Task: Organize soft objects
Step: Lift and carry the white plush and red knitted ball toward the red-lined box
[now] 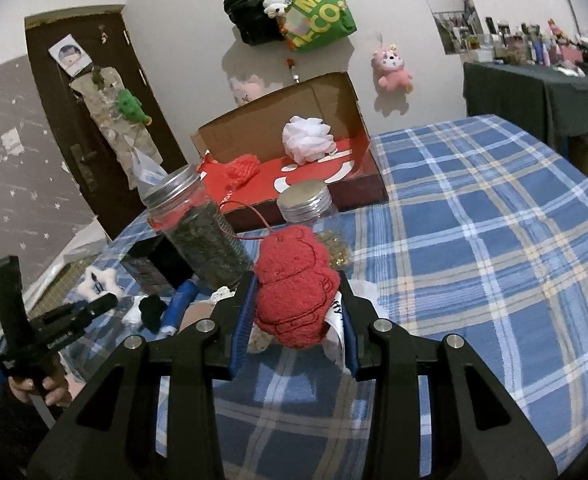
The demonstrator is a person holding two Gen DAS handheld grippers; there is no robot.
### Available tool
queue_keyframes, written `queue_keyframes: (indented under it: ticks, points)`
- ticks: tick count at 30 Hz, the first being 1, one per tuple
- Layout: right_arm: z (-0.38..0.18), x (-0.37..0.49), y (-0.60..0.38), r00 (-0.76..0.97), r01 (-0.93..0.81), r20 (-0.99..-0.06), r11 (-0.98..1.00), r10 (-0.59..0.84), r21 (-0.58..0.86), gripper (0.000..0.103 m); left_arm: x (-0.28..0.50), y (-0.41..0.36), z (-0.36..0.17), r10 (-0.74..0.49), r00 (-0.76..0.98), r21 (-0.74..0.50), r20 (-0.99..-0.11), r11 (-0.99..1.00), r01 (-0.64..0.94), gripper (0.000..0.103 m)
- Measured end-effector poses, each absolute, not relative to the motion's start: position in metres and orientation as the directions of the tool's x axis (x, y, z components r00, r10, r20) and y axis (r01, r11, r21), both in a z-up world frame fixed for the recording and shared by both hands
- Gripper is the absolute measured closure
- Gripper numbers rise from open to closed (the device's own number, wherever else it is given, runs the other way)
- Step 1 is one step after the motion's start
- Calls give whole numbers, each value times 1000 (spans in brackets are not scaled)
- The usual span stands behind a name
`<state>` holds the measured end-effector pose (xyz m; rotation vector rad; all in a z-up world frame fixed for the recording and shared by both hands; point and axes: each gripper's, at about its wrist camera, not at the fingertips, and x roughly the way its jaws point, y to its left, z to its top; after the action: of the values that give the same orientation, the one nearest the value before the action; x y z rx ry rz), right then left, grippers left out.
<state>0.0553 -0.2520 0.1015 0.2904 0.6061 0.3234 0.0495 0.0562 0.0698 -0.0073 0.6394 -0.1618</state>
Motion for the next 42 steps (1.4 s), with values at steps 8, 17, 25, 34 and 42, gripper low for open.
queue_keyframes:
  ticks: [8, 17, 25, 34, 42]
  points:
    - [102, 52, -243, 782, -223, -501, 917, 371, 331, 68, 46, 49, 73, -175, 798, -51, -577, 983, 179, 83]
    - [107, 49, -254, 802, -199, -485, 921, 349, 336, 67, 47, 53, 79, -166, 801, -49, -575, 984, 169, 83]
    - [105, 48, -280, 813, -135, -495, 927, 305, 350, 67, 56, 71, 78, -137, 787, -54, -601, 990, 131, 83]
    - [94, 66, -321, 793, -35, -518, 873, 321, 487, 66, 87, 96, 69, -173, 736, -106, -654, 985, 138, 83]
    - [91, 86, -342, 791, 1, -502, 821, 349, 571, 66, 112, 111, 70, -218, 711, -137, -668, 976, 170, 83]
